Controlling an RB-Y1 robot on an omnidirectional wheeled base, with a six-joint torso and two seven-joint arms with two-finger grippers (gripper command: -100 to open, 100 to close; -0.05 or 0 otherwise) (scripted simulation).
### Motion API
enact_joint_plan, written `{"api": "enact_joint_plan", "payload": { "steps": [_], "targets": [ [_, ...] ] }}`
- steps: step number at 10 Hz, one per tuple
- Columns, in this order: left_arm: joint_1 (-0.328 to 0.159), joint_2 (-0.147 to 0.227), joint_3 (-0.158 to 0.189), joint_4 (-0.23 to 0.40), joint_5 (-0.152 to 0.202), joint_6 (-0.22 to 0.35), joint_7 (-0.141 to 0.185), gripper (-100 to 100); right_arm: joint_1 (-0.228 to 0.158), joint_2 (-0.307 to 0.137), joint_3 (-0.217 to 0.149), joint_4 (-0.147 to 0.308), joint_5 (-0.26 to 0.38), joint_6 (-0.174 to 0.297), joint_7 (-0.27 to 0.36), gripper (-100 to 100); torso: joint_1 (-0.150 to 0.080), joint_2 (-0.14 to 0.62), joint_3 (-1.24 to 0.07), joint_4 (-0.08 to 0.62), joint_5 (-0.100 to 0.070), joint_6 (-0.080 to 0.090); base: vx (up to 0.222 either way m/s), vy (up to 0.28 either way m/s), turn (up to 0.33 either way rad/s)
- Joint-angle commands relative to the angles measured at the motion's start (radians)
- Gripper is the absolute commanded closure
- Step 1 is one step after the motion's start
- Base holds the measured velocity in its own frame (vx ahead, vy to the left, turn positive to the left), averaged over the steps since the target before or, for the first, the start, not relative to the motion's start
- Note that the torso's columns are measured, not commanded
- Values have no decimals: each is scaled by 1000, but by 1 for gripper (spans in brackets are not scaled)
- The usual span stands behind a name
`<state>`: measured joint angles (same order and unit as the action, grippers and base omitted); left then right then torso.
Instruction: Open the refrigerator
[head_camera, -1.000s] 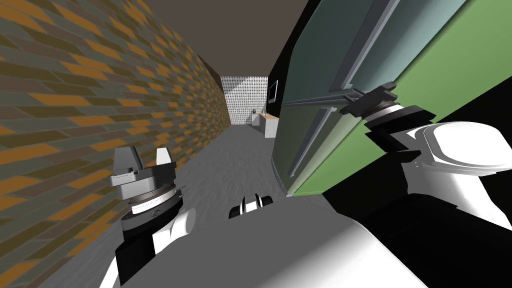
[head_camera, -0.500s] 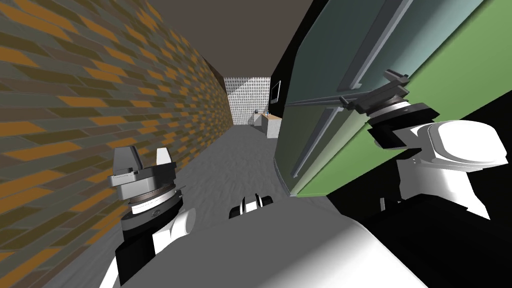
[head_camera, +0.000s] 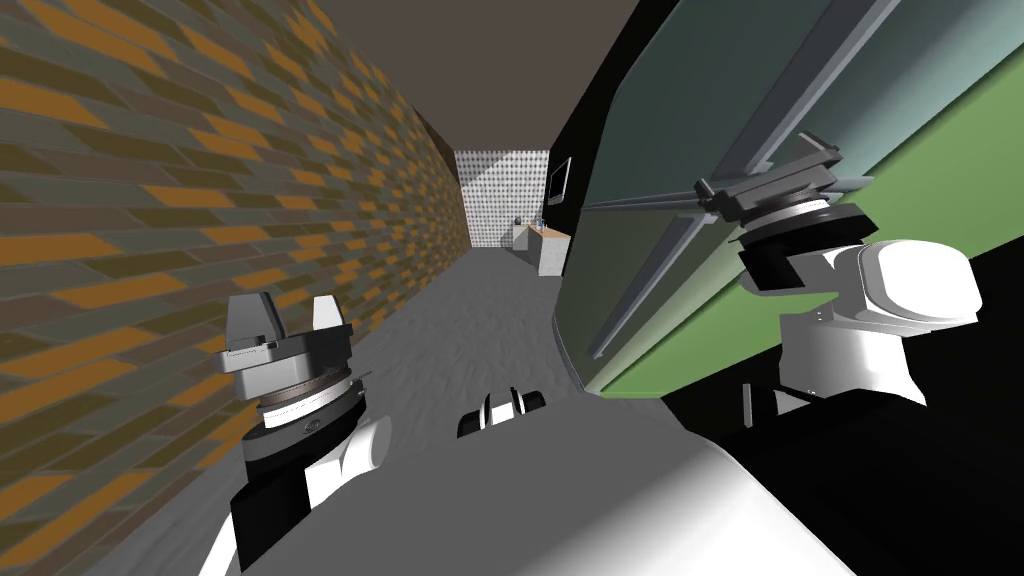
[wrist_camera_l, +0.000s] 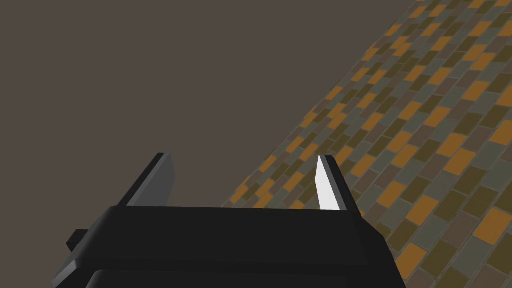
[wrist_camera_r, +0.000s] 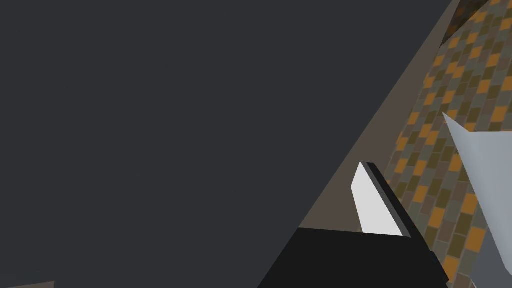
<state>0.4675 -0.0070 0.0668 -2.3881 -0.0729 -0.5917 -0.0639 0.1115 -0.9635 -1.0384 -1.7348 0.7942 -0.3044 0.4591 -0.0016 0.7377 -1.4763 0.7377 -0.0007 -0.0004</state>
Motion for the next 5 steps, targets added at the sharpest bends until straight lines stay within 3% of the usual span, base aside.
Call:
{"api": "enact_joint_plan", "payload": {
  "steps": [1, 3, 5],
  "targets": [
    [0, 0, 0, 0, 0, 0, 0, 0, -11, -4, 3, 10, -17, 15, -18, -100, 0, 0, 0, 0, 0, 0, 3, 25, 8],
    [0, 0, 0, 0, 0, 0, 0, 0, -20, -61, 15, 57, -3, 63, -22, -100, -1, 2, 1, 0, 0, -2, -80, -3, 252],
    [0, 0, 0, 0, 0, 0, 0, 0, -25, -95, 22, 84, 6, 90, -22, -100, 1, 1, -1, 2, 3, 1, -100, -5, 140]
  ]
}}
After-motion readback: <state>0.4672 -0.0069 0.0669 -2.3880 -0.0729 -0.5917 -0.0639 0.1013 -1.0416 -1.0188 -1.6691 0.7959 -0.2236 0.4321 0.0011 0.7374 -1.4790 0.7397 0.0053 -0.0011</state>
